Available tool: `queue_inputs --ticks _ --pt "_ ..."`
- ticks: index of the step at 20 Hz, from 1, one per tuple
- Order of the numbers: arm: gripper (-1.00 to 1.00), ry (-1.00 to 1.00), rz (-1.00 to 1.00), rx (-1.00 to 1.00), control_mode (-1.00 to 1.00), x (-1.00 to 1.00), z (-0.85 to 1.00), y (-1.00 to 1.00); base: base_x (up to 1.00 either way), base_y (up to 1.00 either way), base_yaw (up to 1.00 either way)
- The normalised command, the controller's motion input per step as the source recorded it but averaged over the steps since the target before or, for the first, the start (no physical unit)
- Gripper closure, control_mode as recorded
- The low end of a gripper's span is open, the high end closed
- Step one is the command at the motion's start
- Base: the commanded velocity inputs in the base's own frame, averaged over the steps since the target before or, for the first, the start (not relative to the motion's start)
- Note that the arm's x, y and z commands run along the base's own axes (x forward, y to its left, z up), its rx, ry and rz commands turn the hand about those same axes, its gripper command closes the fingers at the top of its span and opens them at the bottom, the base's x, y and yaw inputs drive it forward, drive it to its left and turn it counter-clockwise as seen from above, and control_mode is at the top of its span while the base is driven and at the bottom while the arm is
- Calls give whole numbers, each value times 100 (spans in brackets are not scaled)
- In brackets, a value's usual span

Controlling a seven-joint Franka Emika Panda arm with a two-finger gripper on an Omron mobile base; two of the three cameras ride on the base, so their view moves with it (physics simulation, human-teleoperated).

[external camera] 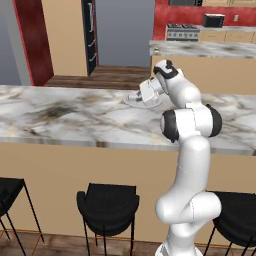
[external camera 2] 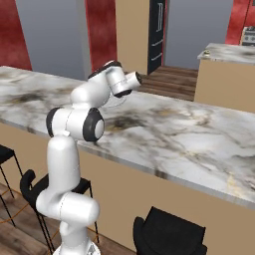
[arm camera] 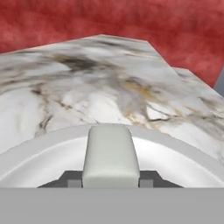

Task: Pick up the marshmallow and place it in the cup of hot chocolate on the dining counter.

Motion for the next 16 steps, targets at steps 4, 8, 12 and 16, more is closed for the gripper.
queue_inputs --ticks 4,8,12,16 --pt "100 0 3 0 -100 0 57 0 0 0 0" --pt "100 6 1 0 -100 0 80 -3 0 0 0" --pt "100 11 0 0 -100 -31 73 -31 0 0 0" --pt "100 1 -3 0 -100 -95 27 -37 0 0 0"
